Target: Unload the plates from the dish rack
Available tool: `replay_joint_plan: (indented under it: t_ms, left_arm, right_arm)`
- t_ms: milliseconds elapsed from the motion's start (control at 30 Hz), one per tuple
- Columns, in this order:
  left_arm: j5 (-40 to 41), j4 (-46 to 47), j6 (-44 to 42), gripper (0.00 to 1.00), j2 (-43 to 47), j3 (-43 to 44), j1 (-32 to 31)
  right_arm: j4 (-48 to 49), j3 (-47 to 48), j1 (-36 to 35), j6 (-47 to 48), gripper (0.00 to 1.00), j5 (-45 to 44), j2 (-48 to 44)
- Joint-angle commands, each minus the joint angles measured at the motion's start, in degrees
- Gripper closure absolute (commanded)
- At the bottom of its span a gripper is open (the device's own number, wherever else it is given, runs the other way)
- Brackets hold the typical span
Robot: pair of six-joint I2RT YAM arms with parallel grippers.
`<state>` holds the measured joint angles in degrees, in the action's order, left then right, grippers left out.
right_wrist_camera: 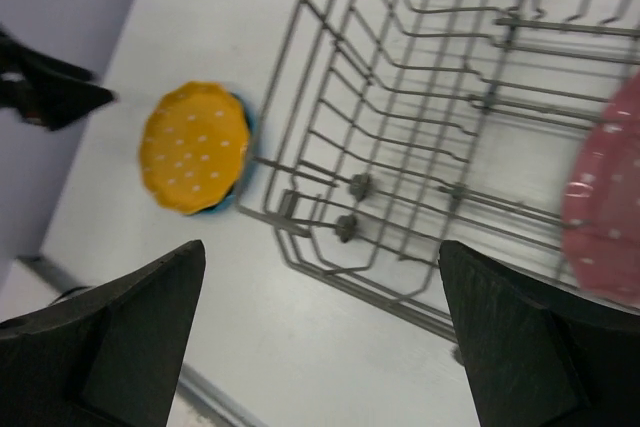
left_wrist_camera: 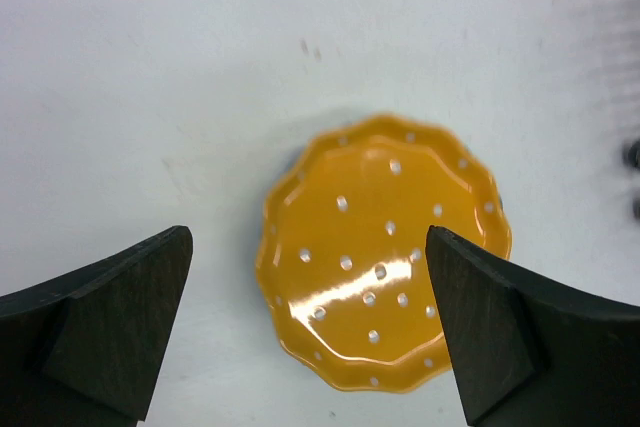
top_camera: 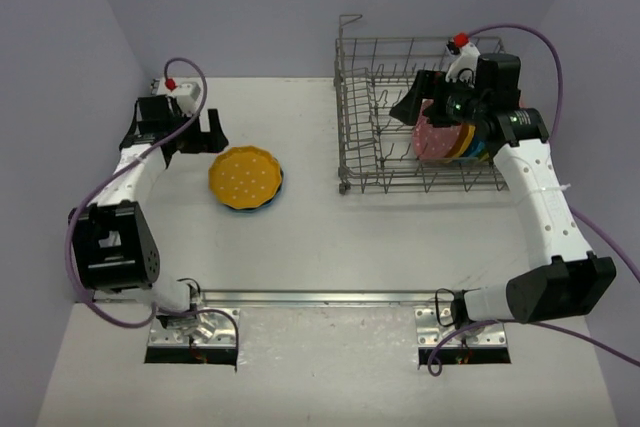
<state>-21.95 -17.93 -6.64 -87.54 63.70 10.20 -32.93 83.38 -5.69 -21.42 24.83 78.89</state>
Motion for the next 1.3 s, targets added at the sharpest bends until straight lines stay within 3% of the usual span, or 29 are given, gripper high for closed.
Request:
replay_joint_plan:
  t_ms: [0,33,133,167,233,300,567,867,1233,1267]
  left_arm:
    - [7.02,4.37,-2.39,0.0,10.24,8.78,-0.38]
    - [8.06,4.01,-2.59,0.0,11.03,8.98,-0.44]
    - [10.39,1.99,-5.52,0.0,15.2,9.73,-1.26]
    - [10.51,1.57,-5.87,0.0,16.1,9.47,-1.39]
    - [10.49,0.84,-6.07,0.0,18.18,7.98,-1.83]
    - [10.45,0.53,-6.1,0.0,20.79,5.66,-2.12]
    - [11.0,0.87,-6.26,0.0,27.67,1.19,-3.33]
    - [11.78,0.88,-6.08,0.0,29.3,-0.36,-6.85]
    - [11.86,0.97,-5.93,0.0,29.54,-0.69,-8.09]
    - [11.32,0.82,-5.78,0.0,29.61,-0.84,-8.16]
  right_arm:
    - [-2.57,1.74,0.24,7.6,0.01,-22.38,-0.53]
    - [-2.35,1.48,0.24,8.45,0.01,-25.15,-0.65]
    - [-1.07,0.22,0.24,12.72,0.29,-32.42,-0.35]
    - [-0.65,0.12,0.24,13.53,0.31,-33.63,-0.18]
    - [0.33,-0.46,0.33,15.14,0.47,-36.57,0.8]
    - [0.85,0.05,0.33,16.07,0.53,-38.24,2.63]
    - [1.01,1.79,3.49,12.79,0.52,-39.48,11.23]
    - [1.4,1.44,5.25,10.89,0.5,-36.94,16.89]
    - [4.98,0.71,5.25,5.25,0.5,-27.81,22.86]
    - [6.25,-0.03,5.33,5.03,0.53,-26.84,22.81]
